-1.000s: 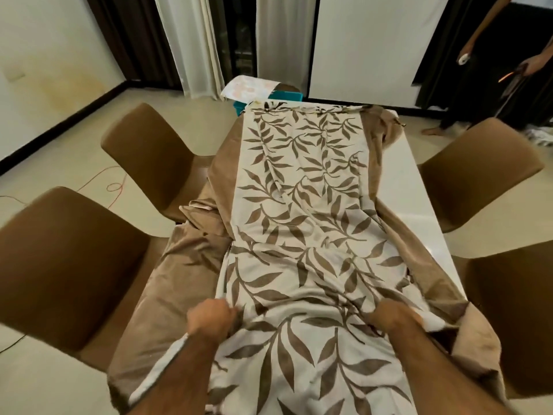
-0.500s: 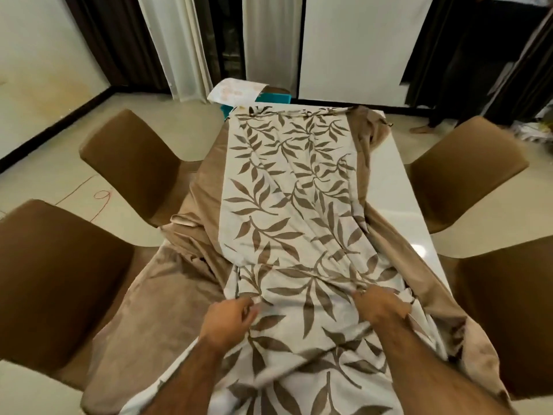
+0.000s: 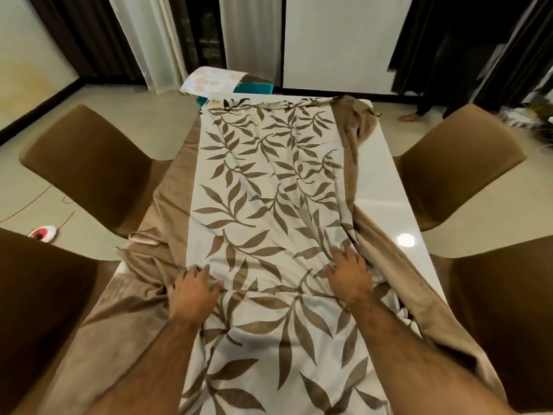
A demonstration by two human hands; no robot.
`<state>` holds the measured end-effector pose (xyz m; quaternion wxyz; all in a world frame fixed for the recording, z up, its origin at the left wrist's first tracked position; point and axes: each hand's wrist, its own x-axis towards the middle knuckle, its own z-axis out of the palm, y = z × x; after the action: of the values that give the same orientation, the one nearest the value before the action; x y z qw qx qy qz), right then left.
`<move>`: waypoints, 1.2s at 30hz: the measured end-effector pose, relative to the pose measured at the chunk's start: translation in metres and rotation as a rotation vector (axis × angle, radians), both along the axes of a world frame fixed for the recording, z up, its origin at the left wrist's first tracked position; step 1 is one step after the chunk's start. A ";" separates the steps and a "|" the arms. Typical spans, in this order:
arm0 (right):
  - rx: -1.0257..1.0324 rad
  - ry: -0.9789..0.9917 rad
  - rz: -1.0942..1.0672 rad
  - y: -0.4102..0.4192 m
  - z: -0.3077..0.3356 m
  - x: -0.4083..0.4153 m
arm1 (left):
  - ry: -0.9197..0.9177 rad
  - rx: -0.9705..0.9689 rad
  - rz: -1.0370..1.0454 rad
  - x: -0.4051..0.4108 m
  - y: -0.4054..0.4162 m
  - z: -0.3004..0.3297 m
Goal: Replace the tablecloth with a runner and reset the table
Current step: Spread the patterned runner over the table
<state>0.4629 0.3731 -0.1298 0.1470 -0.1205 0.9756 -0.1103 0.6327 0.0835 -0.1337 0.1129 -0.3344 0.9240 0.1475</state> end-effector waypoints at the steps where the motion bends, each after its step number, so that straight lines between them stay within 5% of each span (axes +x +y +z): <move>1: 0.010 -0.013 0.001 -0.003 -0.001 -0.010 | -0.026 -0.033 -0.018 -0.007 -0.003 -0.003; 12: 0.004 -0.088 -0.169 0.024 -0.026 -0.142 | 0.008 -0.053 -0.191 -0.162 -0.028 -0.025; 16: -0.042 -0.046 -0.209 0.051 -0.029 -0.202 | 0.287 0.123 -0.279 -0.208 -0.023 -0.023; 19: 0.021 -0.037 -0.291 0.048 -0.017 -0.234 | 0.488 0.034 -0.136 -0.210 -0.039 -0.016; 22: 0.103 0.179 -0.312 0.019 -0.006 -0.218 | 0.267 -0.169 0.048 -0.195 -0.043 -0.018; 25: 0.069 0.272 -0.336 -0.005 -0.013 -0.179 | -0.028 -0.087 0.077 -0.178 -0.057 -0.029; 32: 0.057 0.242 -0.263 -0.003 -0.042 -0.180 | -0.122 -0.077 0.395 -0.148 -0.190 -0.020; 36: 0.037 0.291 -0.188 -0.014 -0.039 -0.182 | -0.055 -0.177 0.470 -0.157 -0.173 -0.011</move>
<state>0.2812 0.3594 -0.1690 -0.0047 -0.0407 0.9953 -0.0873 0.4757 -0.0894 -0.1451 0.0709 -0.5523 0.8269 0.0790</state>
